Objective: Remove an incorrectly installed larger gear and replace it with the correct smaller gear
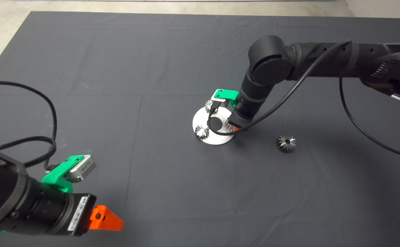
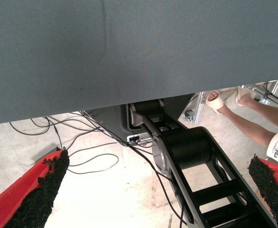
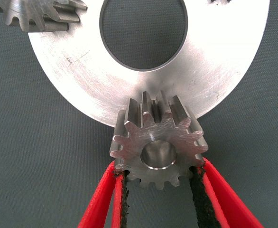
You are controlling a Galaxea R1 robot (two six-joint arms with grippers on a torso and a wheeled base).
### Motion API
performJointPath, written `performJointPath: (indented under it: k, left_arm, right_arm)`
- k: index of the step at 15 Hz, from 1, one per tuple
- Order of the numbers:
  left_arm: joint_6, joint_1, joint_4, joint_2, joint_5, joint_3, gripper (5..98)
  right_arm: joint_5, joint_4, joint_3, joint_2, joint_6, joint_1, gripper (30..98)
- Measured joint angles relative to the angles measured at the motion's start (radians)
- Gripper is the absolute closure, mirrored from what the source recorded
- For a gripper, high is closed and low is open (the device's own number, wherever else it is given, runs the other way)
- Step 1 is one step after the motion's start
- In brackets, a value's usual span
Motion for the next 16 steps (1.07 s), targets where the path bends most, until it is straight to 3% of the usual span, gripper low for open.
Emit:
performJointPath:
  k: [16]
  left_arm:
    - [0.0,0.0,0.0,0.0,0.0,0.0,5.9]
  right_arm:
    - [0.004,-0.003,0.003,-0.014,-0.001,-0.005,98.0]
